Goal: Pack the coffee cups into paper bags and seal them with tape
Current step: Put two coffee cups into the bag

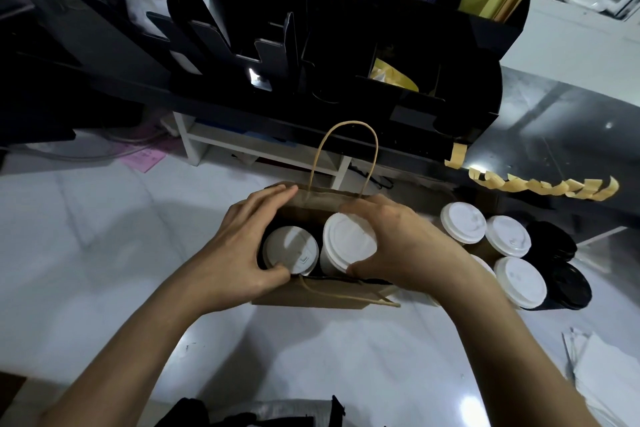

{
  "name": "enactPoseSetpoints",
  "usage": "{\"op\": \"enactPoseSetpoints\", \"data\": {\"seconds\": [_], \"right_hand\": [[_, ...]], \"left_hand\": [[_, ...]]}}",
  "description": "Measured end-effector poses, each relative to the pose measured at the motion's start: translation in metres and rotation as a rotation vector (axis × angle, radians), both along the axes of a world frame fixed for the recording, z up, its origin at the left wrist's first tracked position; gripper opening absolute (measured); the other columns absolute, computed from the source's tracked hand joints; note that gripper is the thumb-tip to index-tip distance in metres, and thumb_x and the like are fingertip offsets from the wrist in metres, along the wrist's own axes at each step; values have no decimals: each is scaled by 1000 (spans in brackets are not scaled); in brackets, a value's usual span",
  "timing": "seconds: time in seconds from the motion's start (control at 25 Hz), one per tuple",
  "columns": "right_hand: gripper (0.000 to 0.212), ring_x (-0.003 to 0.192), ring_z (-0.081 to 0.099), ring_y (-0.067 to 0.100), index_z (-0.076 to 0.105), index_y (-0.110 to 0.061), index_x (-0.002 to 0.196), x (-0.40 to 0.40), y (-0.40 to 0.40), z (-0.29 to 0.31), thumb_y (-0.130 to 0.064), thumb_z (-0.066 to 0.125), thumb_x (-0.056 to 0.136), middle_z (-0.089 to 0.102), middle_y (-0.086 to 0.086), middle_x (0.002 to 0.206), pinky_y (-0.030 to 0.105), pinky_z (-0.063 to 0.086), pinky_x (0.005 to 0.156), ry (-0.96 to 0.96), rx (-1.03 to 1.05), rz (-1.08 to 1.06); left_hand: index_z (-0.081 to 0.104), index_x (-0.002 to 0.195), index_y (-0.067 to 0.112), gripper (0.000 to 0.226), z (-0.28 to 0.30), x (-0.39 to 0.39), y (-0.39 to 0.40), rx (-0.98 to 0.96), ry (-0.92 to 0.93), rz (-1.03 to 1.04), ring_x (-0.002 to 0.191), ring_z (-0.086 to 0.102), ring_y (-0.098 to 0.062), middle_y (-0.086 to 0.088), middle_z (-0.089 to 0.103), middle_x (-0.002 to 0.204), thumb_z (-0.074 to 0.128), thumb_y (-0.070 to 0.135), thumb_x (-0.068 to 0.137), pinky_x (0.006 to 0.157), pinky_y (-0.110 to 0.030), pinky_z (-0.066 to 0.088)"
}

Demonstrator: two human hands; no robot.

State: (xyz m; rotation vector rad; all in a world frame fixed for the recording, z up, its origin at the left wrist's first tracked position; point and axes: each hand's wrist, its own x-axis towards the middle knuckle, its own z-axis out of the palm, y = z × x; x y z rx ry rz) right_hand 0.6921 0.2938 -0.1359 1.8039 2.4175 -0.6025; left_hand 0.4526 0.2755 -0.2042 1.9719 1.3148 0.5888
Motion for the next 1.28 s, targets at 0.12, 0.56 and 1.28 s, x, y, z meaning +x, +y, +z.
{"op": "enactPoseSetpoints", "data": {"seconds": [0.12,0.56,1.28], "right_hand": [[81,123,53,21,42,-32,148,0,3,-12,-28,84,78,46,-2,145,34,52,96,-58,-32,-2],[71,115,61,22,42,-29,142,-9,12,-49,-33,80,83,61,-1,130,36,51,93,-299,28,50],[50,102,66,27,45,-14,133,-20,25,-68,-12,70,89,69,6,109,34,49,71,-431,28,65]], "left_hand": [[13,153,49,99,0,1,1,-2,-1,1,143,11,5,38,7,153,72,23,78,109,-24,26],[15,154,46,97,-1,1,1,11,-3,0,144,10,5,37,8,153,72,24,79,109,-22,24],[15,154,47,96,0,0,1,6,-14,-1,143,8,7,38,8,153,70,23,79,110,-21,22]]}}
